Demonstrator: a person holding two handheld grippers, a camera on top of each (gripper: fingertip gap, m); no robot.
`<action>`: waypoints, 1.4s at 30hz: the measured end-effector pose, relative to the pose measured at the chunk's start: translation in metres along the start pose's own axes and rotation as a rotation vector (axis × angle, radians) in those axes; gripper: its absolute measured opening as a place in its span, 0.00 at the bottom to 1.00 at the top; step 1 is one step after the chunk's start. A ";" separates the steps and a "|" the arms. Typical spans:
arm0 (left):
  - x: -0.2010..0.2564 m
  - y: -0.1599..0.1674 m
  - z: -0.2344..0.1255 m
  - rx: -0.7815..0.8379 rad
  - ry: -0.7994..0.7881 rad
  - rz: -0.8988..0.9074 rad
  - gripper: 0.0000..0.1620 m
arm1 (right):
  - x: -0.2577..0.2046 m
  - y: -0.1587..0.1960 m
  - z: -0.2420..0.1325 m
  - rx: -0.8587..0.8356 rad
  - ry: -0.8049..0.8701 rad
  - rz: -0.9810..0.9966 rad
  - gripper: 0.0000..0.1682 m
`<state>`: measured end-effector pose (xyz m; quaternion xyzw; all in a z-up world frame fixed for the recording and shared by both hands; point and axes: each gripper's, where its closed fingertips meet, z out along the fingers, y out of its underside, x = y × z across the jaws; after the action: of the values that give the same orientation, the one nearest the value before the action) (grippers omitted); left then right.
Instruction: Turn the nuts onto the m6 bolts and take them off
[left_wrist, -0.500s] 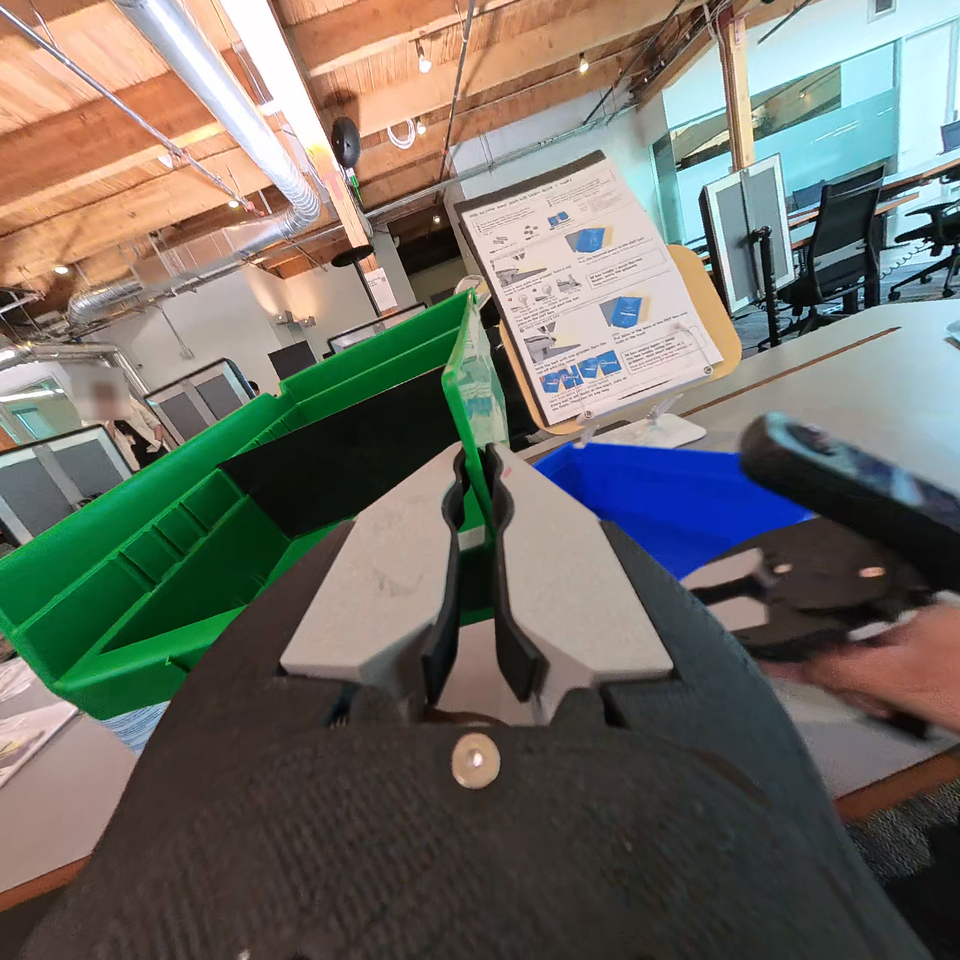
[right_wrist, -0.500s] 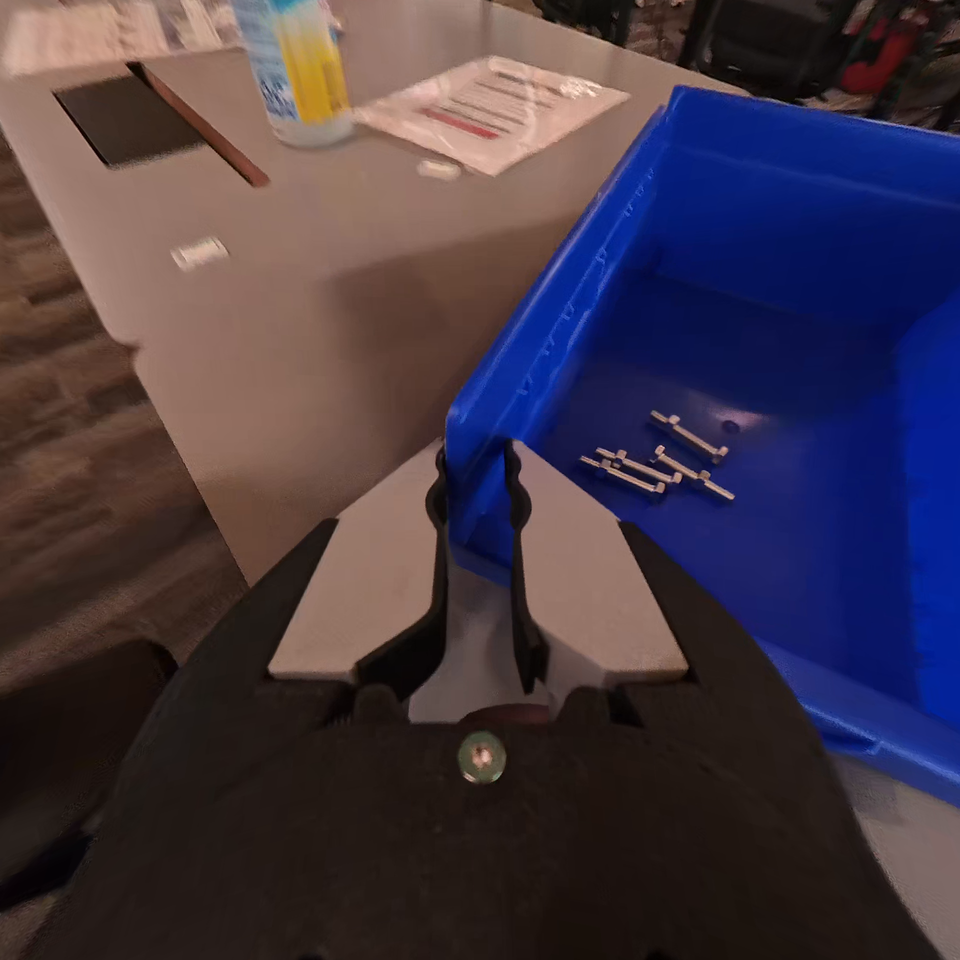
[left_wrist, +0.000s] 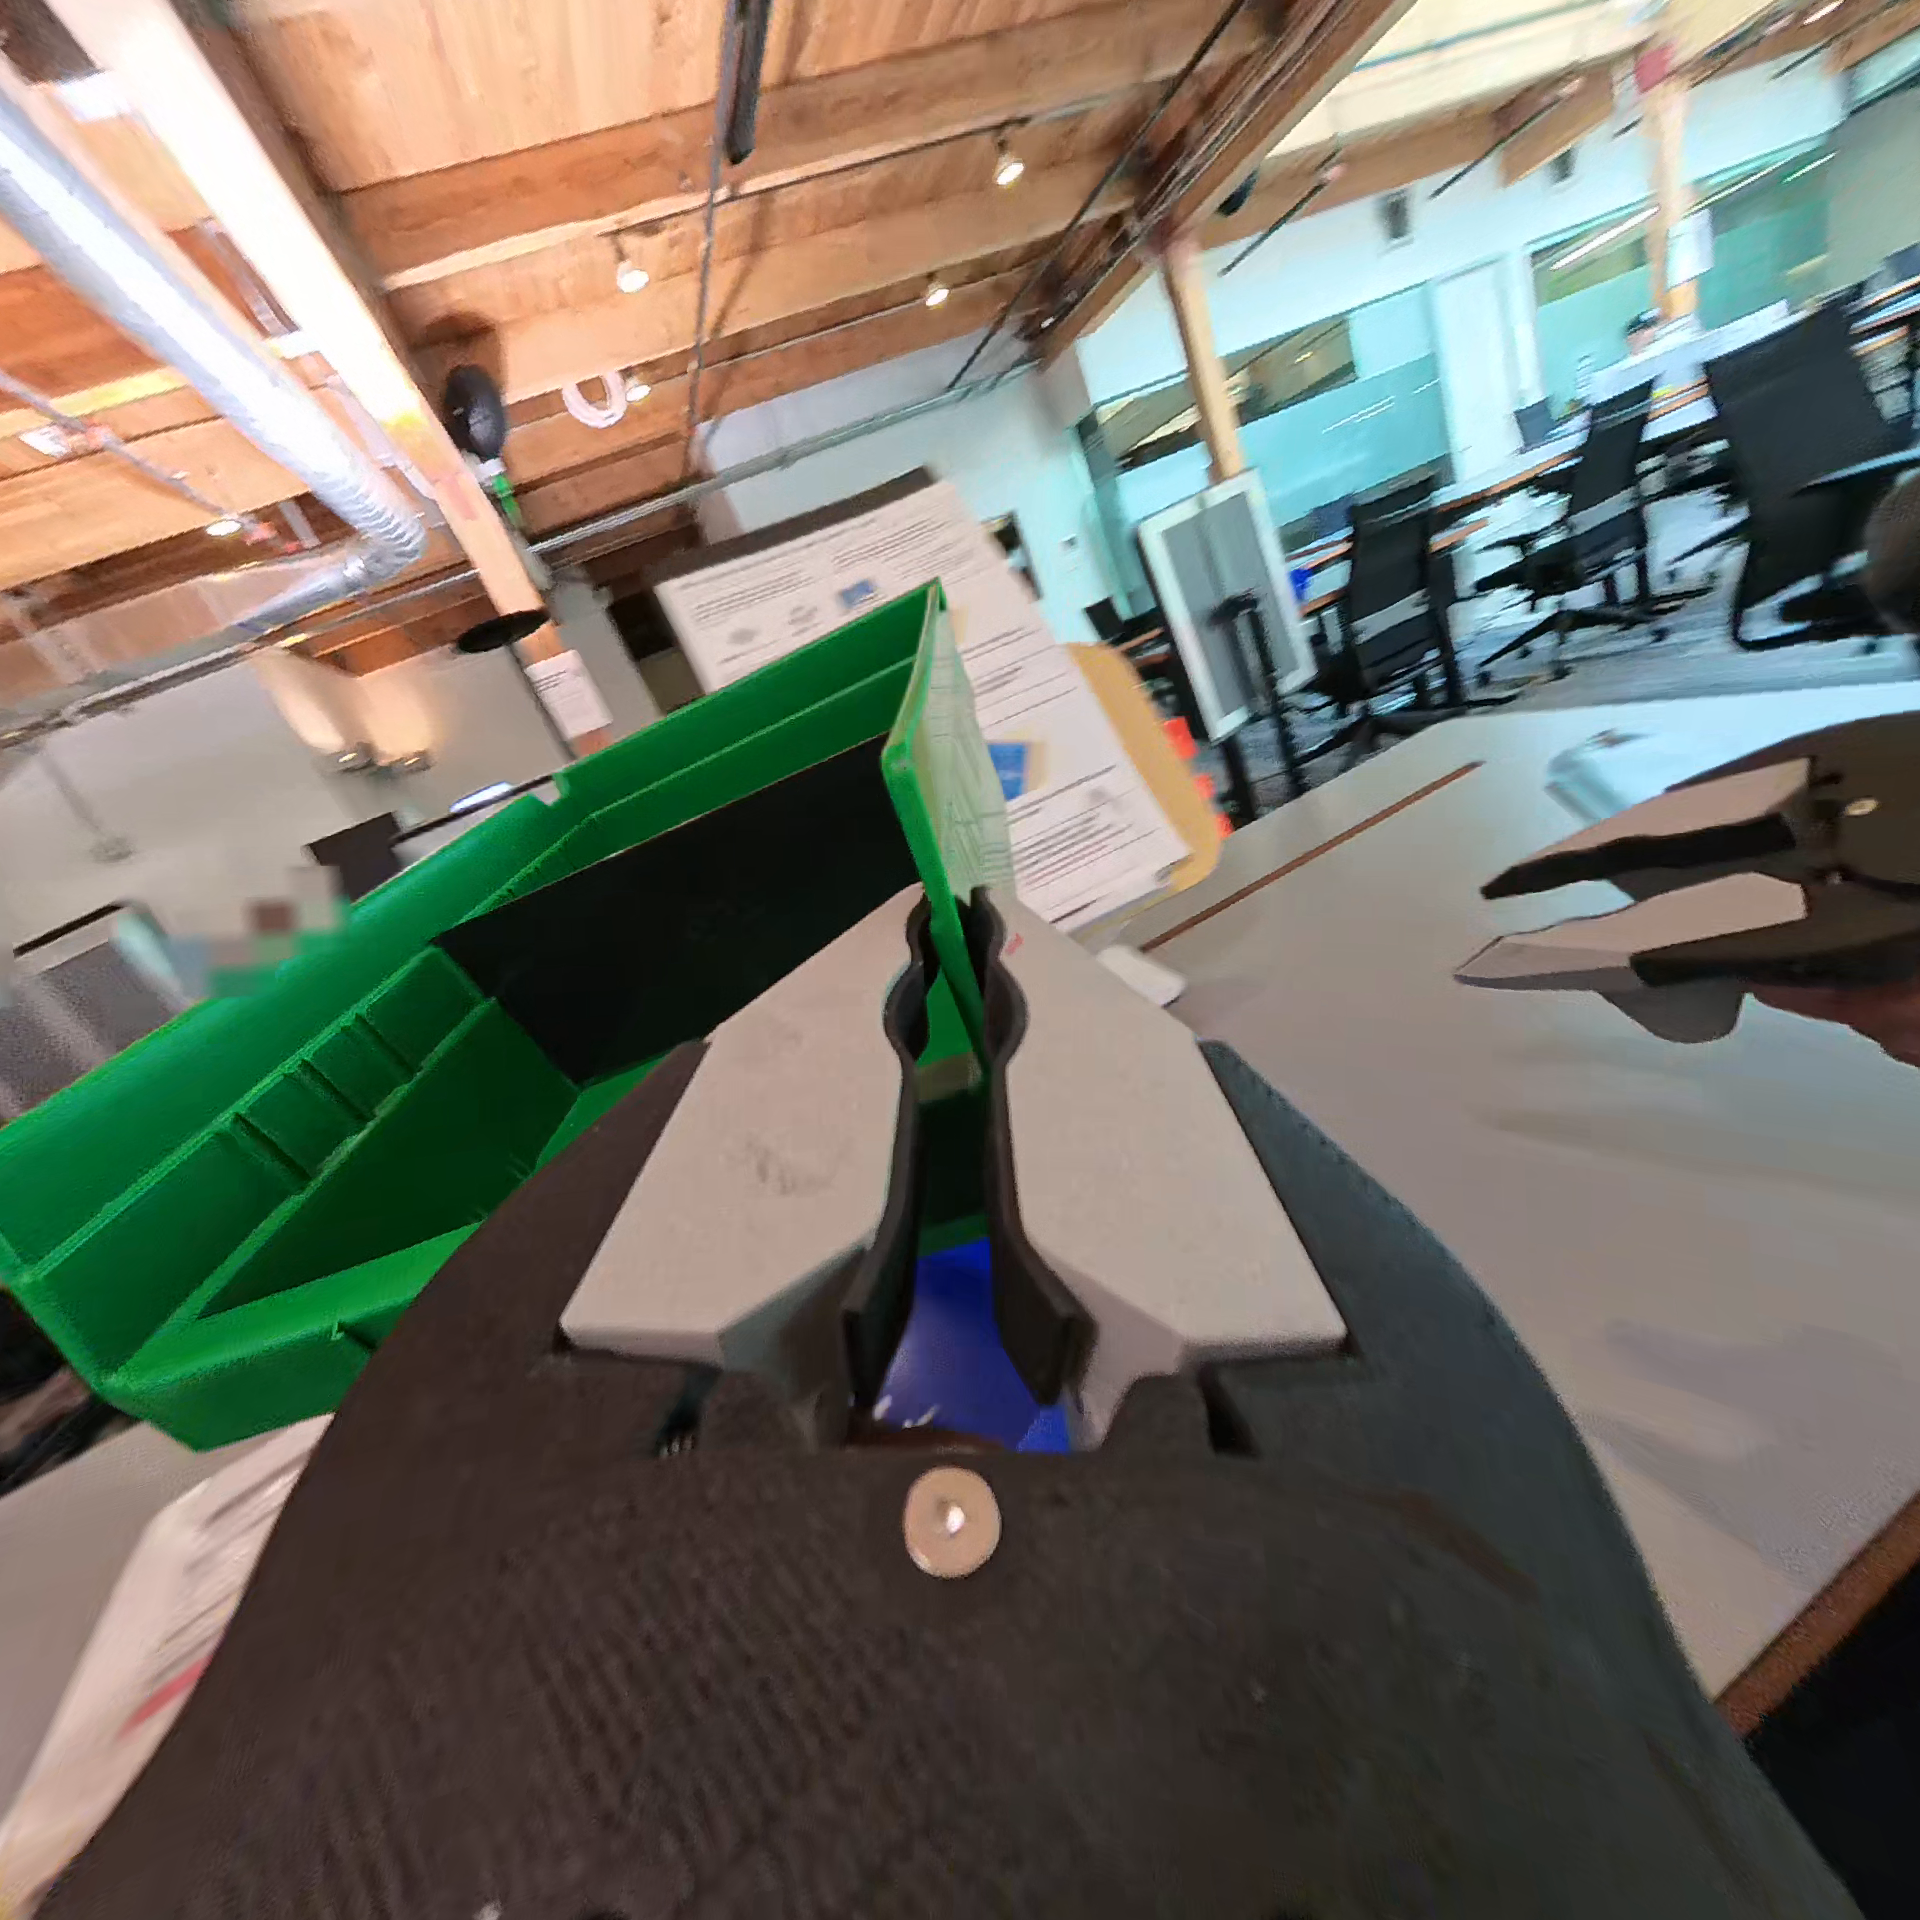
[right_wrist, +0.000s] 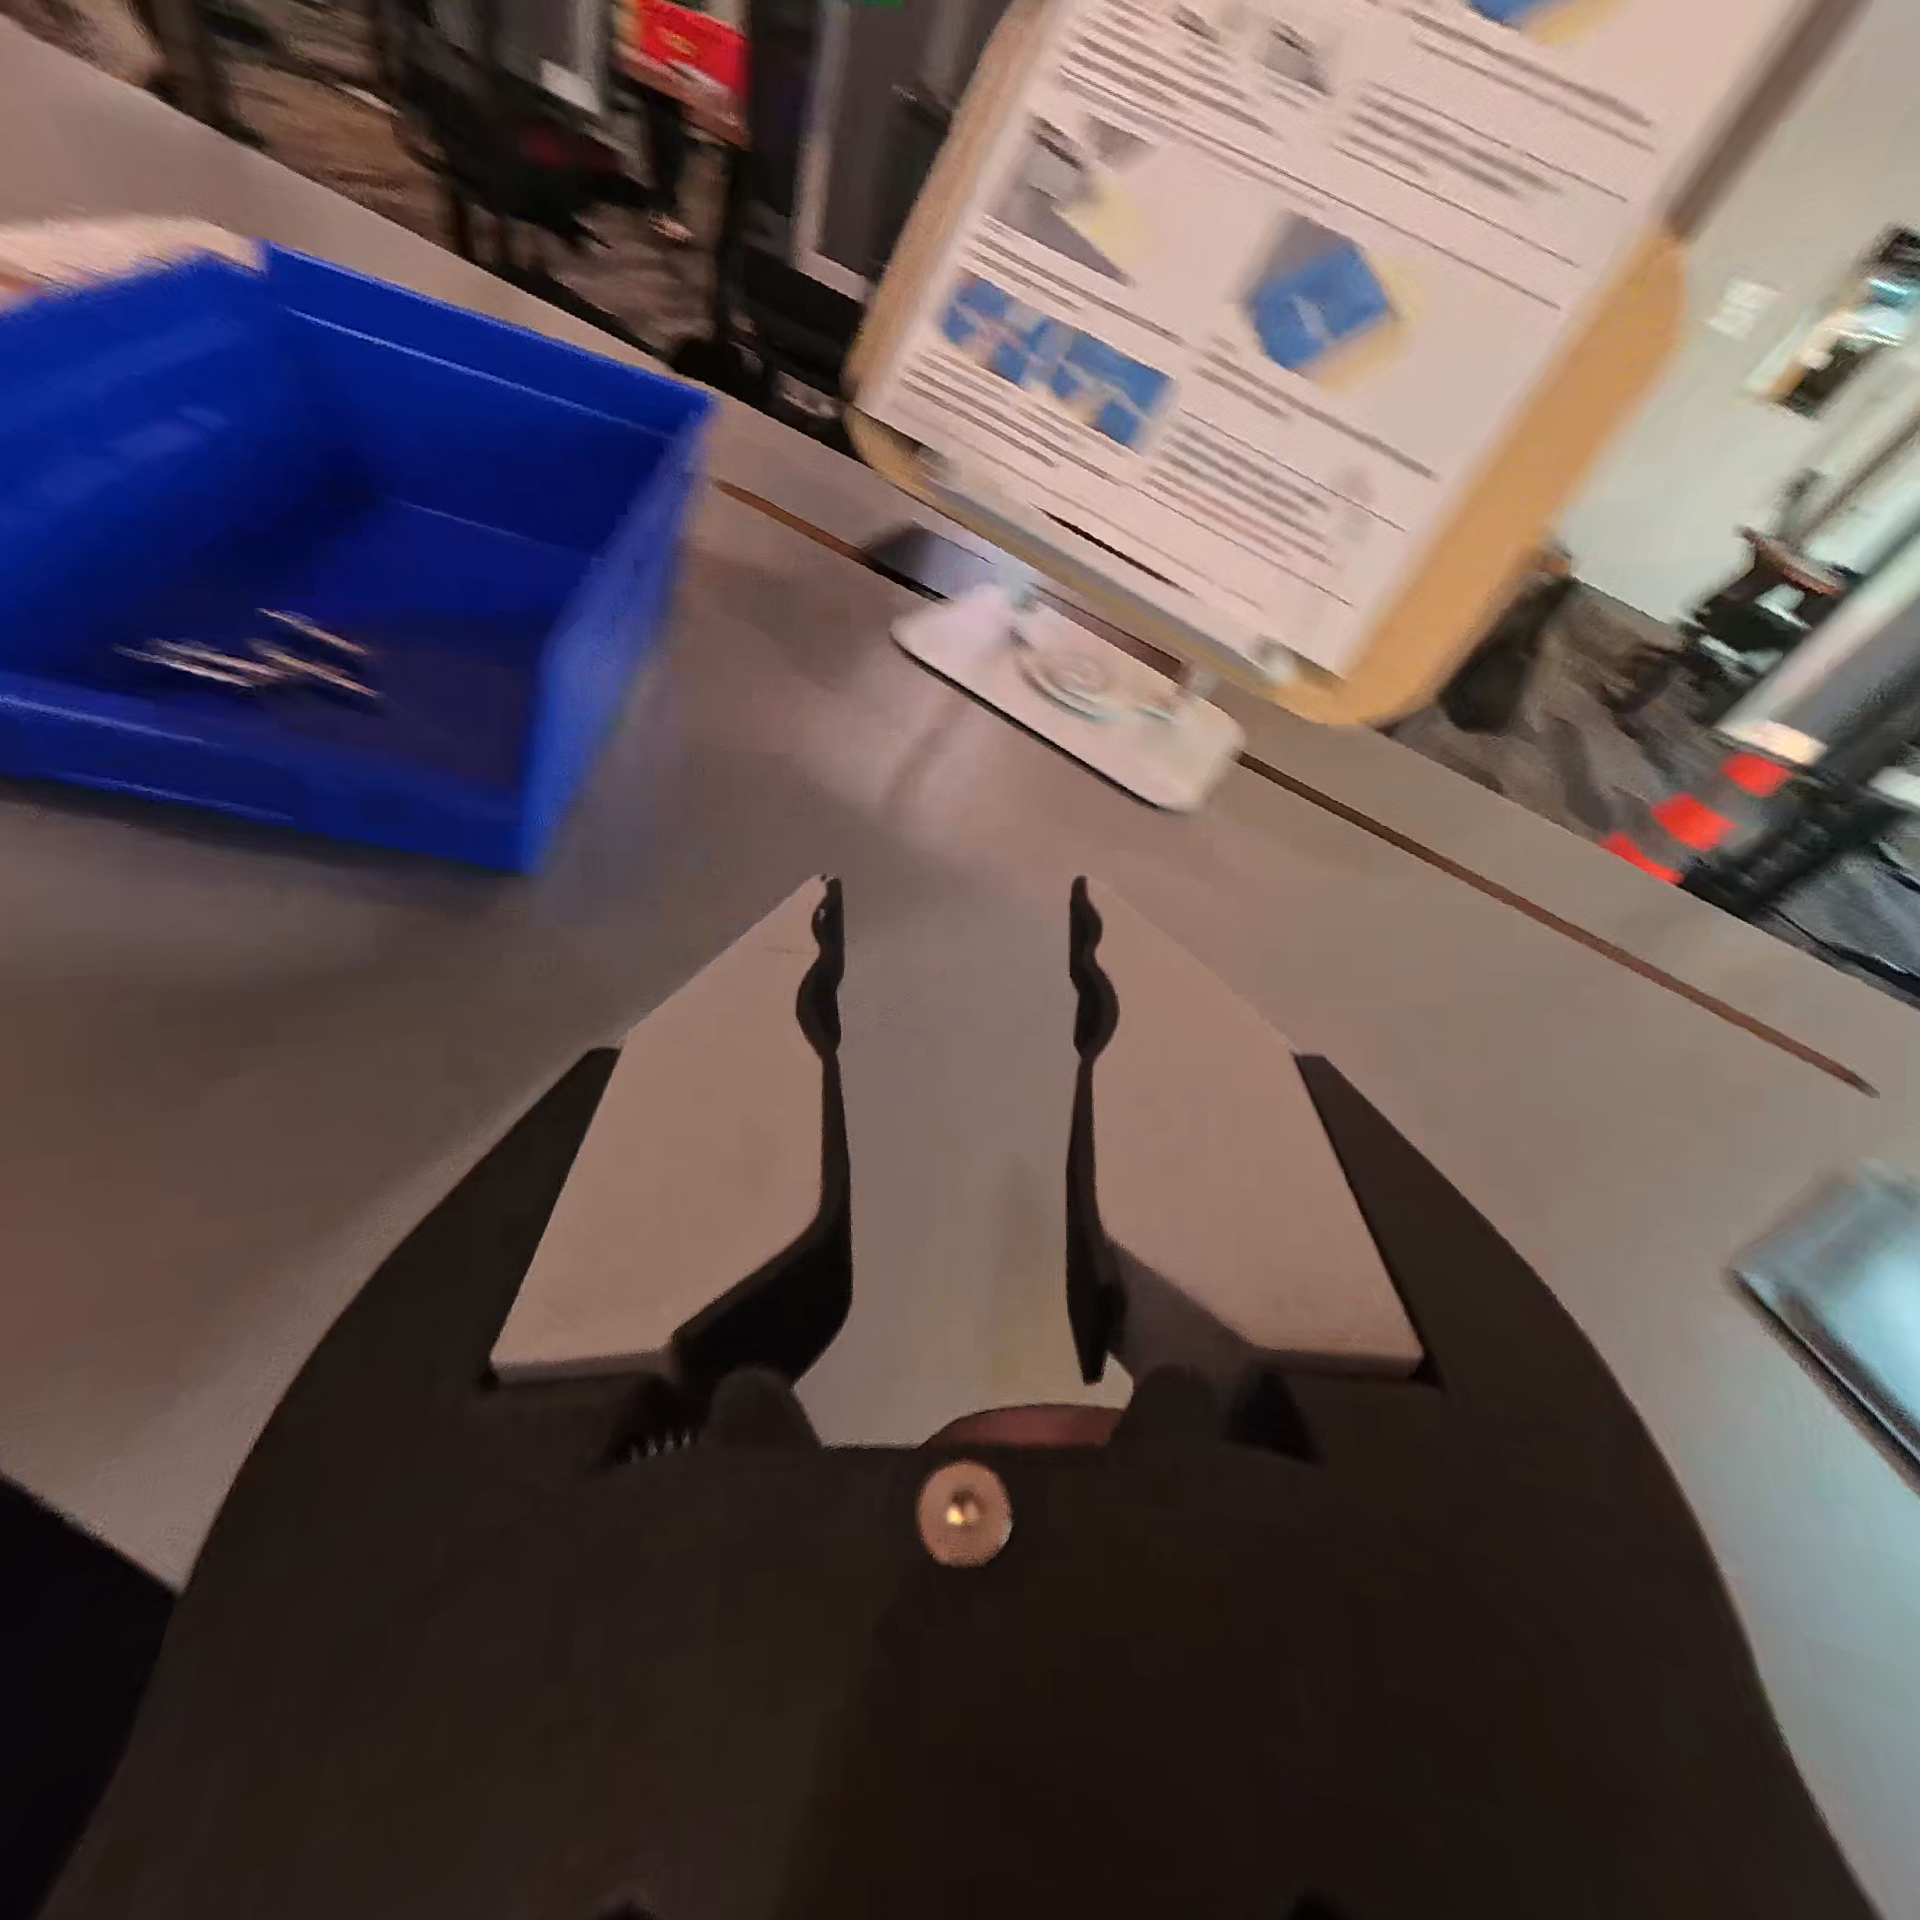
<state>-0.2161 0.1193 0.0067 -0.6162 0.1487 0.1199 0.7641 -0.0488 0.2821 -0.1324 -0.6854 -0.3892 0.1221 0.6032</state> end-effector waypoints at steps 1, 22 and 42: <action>0.019 -0.006 0.013 0.015 0.038 -0.003 0.02 | 0.024 0.015 -0.008 -0.021 0.041 0.011 0.25; 0.337 0.087 0.119 -0.223 0.556 -0.151 0.14 | 0.167 0.134 -0.080 -0.155 0.289 0.208 0.27; 0.033 0.267 0.010 -0.784 0.196 -0.068 0.34 | -0.008 0.117 -0.044 -0.240 -0.261 0.097 0.00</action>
<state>-0.2826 0.1855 -0.2451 -0.8739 0.1437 0.0829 0.4570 0.0193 0.2485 -0.2322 -0.7489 -0.4424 0.1917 0.4546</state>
